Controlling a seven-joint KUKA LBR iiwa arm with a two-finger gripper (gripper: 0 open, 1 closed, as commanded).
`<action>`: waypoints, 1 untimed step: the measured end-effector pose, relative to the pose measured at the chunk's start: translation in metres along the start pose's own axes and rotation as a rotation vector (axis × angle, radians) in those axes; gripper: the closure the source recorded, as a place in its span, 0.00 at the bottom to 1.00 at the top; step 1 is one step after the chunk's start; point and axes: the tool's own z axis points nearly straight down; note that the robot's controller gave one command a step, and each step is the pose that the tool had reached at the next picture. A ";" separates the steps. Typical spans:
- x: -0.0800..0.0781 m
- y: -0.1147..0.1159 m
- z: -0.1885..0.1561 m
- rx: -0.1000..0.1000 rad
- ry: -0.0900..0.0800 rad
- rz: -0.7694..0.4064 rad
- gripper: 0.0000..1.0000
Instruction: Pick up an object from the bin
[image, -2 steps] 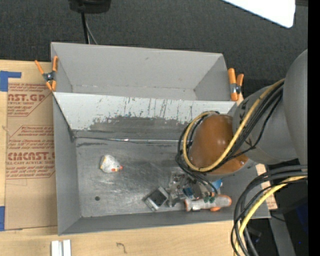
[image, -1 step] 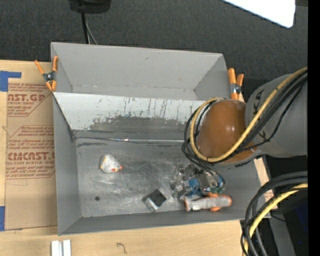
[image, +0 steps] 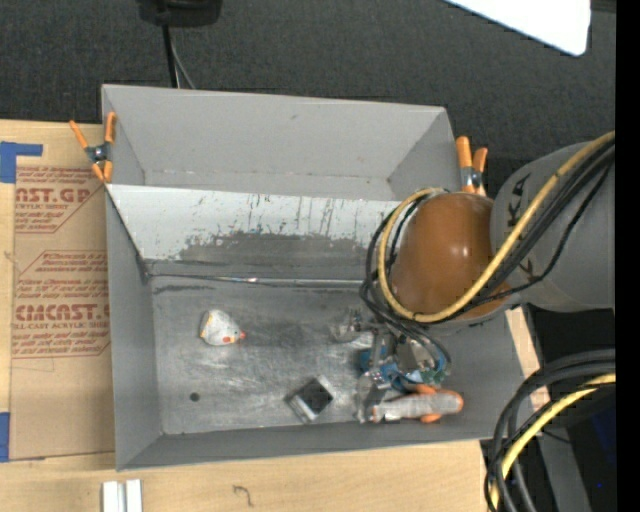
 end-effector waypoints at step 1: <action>0.000 0.000 -0.001 0.000 -0.001 0.000 0.00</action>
Offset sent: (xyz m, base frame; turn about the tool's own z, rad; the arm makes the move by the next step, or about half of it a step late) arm 0.0061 0.0117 -0.0695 -0.1727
